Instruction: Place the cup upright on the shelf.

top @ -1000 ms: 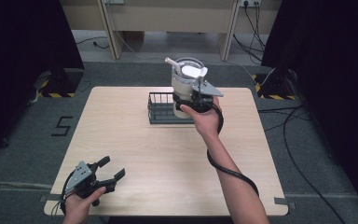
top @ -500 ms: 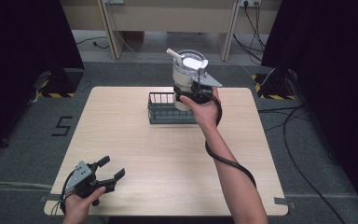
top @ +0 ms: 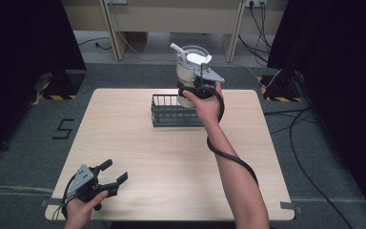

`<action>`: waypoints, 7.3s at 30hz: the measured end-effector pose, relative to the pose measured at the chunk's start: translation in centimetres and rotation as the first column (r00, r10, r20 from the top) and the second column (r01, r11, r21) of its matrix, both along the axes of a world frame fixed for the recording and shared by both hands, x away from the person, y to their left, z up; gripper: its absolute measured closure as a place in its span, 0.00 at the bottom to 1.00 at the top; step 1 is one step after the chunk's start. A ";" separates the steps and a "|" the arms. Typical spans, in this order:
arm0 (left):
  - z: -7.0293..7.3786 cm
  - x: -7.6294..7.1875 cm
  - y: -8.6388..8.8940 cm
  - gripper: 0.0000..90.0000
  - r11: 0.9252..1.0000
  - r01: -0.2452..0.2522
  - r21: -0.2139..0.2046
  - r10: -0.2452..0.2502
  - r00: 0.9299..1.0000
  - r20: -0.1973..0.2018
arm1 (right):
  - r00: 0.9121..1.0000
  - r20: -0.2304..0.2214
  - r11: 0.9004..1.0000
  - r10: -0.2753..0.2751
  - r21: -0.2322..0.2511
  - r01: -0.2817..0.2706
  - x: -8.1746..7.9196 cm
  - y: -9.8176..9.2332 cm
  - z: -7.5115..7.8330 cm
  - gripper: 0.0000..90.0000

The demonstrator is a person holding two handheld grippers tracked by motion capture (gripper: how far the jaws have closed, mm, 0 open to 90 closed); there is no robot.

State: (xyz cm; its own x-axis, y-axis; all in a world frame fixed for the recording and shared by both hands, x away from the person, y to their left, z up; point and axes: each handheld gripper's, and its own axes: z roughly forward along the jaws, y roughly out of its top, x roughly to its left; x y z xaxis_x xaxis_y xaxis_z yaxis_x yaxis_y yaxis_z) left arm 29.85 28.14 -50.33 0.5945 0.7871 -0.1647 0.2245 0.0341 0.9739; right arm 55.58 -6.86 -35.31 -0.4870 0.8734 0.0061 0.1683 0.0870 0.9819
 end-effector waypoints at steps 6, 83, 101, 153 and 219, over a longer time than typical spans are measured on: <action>0.0 0.0 0.0 0.16 1.000 0.000 0.004 0.000 1.000 -0.001 | 1.000 -0.010 1.000 -0.002 -0.004 0.002 0.8 0.6 -0.4 0.12; -0.1 0.1 0.1 0.17 1.000 0.013 0.007 -0.013 1.000 0.003 | 0.995 -0.094 0.999 -0.043 -0.034 0.040 3.4 3.5 -7.8 0.11; -0.1 0.1 0.0 0.17 1.000 0.014 0.011 -0.014 1.000 0.004 | 0.998 -0.044 0.998 -0.047 -0.042 0.045 2.8 3.8 -8.5 0.10; -0.1 0.2 0.0 0.17 1.000 0.010 0.012 -0.010 1.000 0.005 | 0.996 -0.030 0.996 -0.084 -0.024 0.084 1.2 3.7 -8.3 0.10; -0.1 0.0 -0.7 0.17 1.000 0.010 0.028 -0.010 1.000 0.003 | 1.000 -0.015 1.000 -0.007 0.002 0.007 -8.0 -2.1 -6.9 0.12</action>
State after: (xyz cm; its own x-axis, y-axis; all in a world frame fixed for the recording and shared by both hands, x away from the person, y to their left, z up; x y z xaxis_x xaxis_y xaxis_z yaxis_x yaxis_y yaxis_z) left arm 29.86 27.48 -50.42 0.6032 0.7851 -0.1408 0.2215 0.0047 0.9751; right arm 47.54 -8.93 -42.19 -0.4811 0.8765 0.0153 0.1840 0.0839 0.9793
